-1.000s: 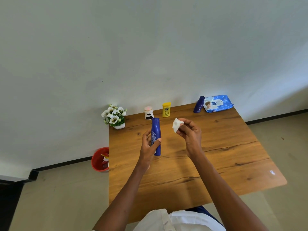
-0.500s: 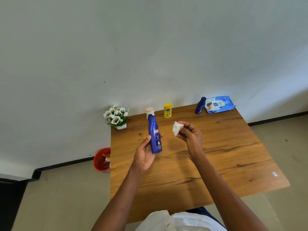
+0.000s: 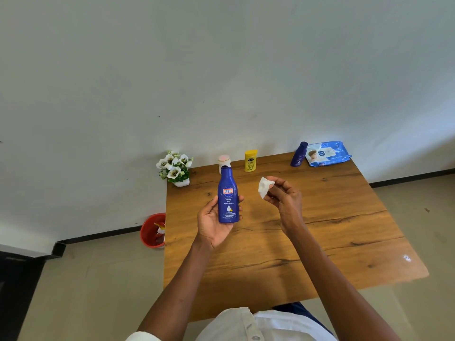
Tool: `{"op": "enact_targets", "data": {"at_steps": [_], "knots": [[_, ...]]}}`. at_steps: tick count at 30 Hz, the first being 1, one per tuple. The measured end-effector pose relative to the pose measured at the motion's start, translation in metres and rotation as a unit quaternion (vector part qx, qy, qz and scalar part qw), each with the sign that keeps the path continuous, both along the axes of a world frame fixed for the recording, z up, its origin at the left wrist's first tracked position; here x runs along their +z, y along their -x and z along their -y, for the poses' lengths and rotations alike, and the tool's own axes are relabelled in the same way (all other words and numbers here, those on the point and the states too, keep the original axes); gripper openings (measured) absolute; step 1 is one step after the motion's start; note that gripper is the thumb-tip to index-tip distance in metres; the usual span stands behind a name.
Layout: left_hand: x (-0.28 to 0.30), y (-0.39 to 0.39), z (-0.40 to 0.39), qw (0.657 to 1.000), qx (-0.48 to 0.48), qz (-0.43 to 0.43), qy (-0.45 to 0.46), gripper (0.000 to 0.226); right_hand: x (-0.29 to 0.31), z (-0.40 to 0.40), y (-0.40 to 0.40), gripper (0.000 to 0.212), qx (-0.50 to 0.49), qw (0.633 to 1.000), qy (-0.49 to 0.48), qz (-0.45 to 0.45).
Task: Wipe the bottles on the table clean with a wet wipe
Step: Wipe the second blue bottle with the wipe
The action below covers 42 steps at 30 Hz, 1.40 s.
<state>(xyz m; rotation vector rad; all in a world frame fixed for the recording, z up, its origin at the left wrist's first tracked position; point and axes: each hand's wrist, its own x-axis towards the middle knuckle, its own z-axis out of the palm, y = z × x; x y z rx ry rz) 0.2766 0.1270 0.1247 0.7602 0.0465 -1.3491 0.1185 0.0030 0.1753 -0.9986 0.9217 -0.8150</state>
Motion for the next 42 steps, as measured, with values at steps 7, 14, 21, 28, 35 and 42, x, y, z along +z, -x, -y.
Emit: {"op": "enact_targets", "data": {"at_steps": [7,14,21,28,35,42], "knots": [[0.004,0.006,0.003,1.0,0.002,0.003,0.002,0.054,0.007,0.0,0.004,0.023,-0.003,1.0,0.0,0.005],[0.004,0.01,0.006,1.0,-0.002,-0.003,0.01,0.054,0.01,-0.003,0.008,0.023,-0.011,1.0,-0.001,0.017],[0.005,0.012,0.008,1.0,-0.005,-0.006,0.024,0.056,0.01,-0.004,0.011,0.022,-0.015,1.0,-0.003,0.019],[0.006,0.011,0.013,0.999,0.022,-0.035,0.03,0.053,0.008,-0.001,0.011,0.023,-0.008,1.0,0.006,0.024],[0.004,0.004,0.018,0.997,0.068,-0.04,0.025,0.055,-0.002,-0.005,0.004,0.024,0.054,0.987,0.129,-0.085],[0.008,0.009,0.026,0.995,0.078,-0.065,0.01,0.05,-0.023,-0.033,-0.016,0.023,0.158,0.855,0.454,-0.195]]}}
